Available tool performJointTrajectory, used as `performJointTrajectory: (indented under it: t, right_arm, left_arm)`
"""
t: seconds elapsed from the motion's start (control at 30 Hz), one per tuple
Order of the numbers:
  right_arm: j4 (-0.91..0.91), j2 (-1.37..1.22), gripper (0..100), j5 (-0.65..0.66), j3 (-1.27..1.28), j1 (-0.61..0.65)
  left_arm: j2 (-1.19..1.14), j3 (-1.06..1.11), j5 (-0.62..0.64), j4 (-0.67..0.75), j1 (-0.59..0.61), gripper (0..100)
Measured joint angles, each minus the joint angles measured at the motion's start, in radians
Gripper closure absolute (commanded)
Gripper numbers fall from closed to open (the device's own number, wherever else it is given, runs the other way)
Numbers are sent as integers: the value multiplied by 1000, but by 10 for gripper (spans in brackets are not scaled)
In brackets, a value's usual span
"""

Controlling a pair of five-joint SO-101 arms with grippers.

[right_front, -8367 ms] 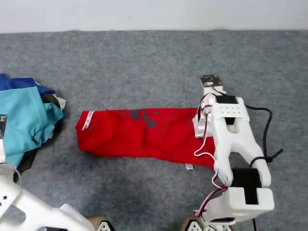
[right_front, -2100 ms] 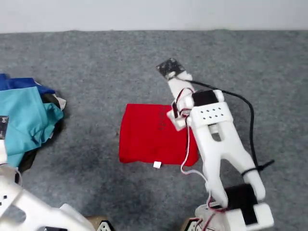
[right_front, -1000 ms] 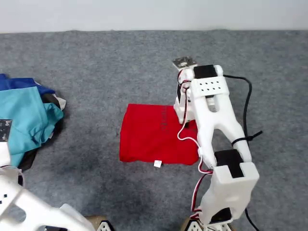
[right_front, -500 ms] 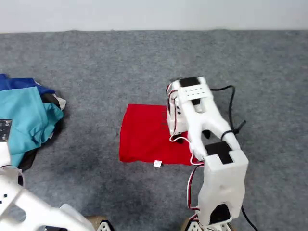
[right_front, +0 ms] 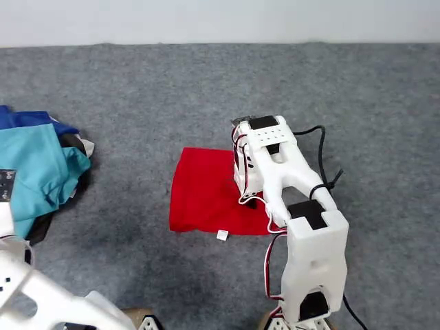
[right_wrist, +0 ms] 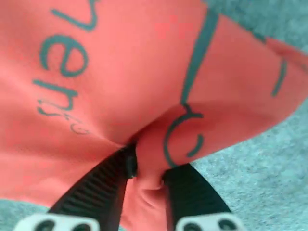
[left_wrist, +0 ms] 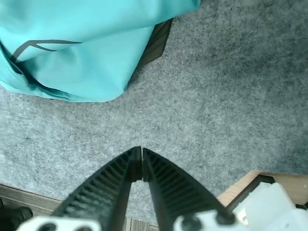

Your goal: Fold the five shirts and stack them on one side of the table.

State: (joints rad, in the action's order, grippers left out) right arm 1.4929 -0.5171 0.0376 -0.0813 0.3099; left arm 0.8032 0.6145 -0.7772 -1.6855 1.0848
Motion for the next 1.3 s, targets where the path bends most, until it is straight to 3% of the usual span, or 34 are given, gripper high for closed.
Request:
performJointTrajectory:
  t: [0.13, 0.27, 0.53, 0.67, 0.8, 0.9, 1.03, 1.3]
  right_arm:
    - [35, -2, 988, 54, -11, -32]
    - [106, -3, 988, 195, -68, -132]
    - [155, -14, 989, 760, -371, -394]
    - [155, -14, 989, 1048, -445, -384]
    - [155, -31, 982, 1208, -451, -330]
    - [98, -55, 910, 1217, -451, -305]
    - [84, -55, 781, 1131, -496, -305]
    - [115, 12, 760, 706, -522, -307]
  left_arm:
    - [0, 0, 0, 6, 0, 985]
    - [0, 0, 0, 6, 0, 985]
    - [0, 0, 0, 6, 0, 985]
    - [0, 0, 0, 6, 0, 985]
    - [0, 0, 0, 6, 0, 985]
    - [0, 0, 0, 6, 0, 985]
    - [0, 0, 0, 6, 0, 985]
    - [0, 0, 0, 6, 0, 985]
